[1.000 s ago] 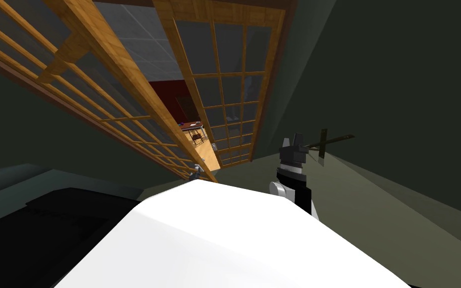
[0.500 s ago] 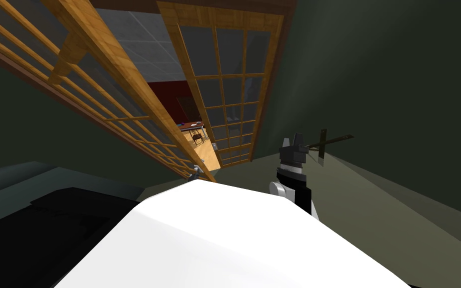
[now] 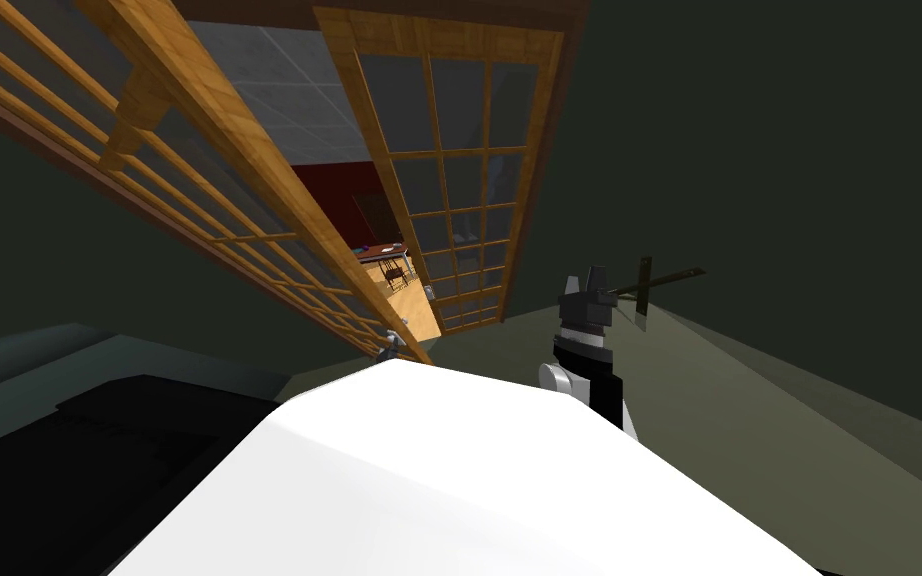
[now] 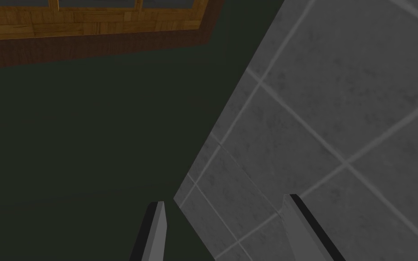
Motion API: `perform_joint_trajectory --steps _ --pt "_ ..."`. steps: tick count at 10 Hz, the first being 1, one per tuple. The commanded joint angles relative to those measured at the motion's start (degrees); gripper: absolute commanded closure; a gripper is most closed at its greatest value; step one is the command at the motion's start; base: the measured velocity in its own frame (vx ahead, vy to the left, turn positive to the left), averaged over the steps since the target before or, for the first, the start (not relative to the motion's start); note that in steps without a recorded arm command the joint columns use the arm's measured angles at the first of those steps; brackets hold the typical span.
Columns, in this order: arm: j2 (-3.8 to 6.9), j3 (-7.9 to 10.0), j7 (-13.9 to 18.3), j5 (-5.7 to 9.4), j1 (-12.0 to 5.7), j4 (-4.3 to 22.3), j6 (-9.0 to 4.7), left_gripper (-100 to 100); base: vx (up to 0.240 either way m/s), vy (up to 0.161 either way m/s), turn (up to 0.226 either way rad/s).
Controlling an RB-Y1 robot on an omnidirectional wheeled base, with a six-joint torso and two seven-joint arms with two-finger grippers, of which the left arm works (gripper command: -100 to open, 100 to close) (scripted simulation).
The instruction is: Pull the door open
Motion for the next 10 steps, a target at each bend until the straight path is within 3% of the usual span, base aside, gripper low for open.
perform_joint_trajectory --steps 1,3,5,10 --pt "0.54 1.21 0.49 0.63 1.43 -2.86 2.86 100 -0.005 -0.011 0.021" --pt "0.54 1.21 0.49 0.63 1.43 -3.69 3.04 100 0.000 -0.006 0.009" --pt "0.91 0.59 2.97 1.62 1.67 -3.60 3.00 100 -0.035 0.000 -0.037" --pt "0.91 0.59 2.97 1.62 1.67 -3.60 3.00 100 -0.003 0.001 0.004"
